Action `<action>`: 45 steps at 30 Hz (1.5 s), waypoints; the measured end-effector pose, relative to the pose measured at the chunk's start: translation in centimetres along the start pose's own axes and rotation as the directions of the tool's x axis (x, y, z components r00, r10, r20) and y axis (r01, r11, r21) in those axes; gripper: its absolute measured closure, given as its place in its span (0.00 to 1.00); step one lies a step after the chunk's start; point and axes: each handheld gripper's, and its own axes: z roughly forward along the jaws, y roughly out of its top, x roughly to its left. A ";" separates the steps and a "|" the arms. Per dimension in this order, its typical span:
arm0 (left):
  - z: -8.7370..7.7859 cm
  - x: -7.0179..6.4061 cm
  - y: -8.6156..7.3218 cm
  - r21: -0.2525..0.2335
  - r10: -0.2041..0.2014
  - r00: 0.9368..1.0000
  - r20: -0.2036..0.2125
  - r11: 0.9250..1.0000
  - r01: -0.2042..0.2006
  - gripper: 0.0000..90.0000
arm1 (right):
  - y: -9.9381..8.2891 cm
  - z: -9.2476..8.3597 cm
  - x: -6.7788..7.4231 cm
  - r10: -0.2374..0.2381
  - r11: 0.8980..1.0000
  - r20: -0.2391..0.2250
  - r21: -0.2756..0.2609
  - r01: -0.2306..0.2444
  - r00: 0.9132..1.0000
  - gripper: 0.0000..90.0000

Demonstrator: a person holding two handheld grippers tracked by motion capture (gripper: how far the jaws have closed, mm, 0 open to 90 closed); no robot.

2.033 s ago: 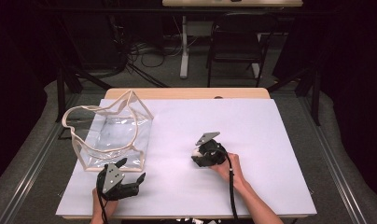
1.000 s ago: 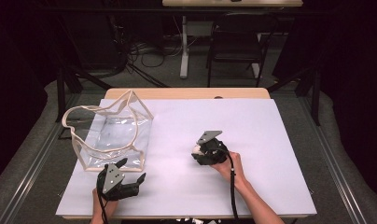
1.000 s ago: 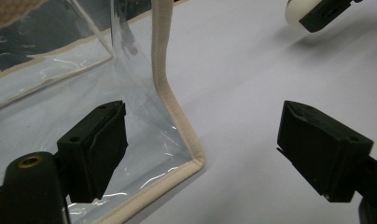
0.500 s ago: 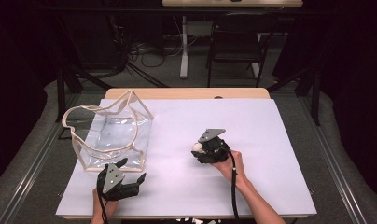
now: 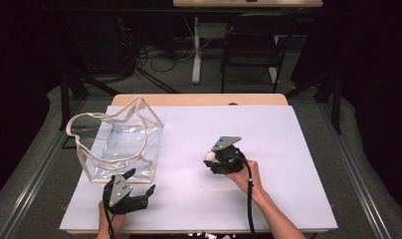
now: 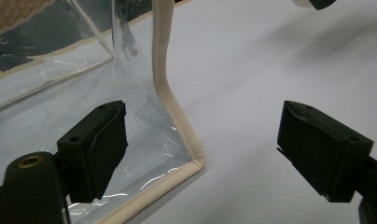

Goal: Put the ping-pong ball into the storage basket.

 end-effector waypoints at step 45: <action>0.1 -0.1 0.0 0.006 0.001 1.000 0.009 1.000 -0.001 0.18 | 1.9 -2.5 0.1 -0.012 0.998 0.017 -0.055 0.012 1.000 0.56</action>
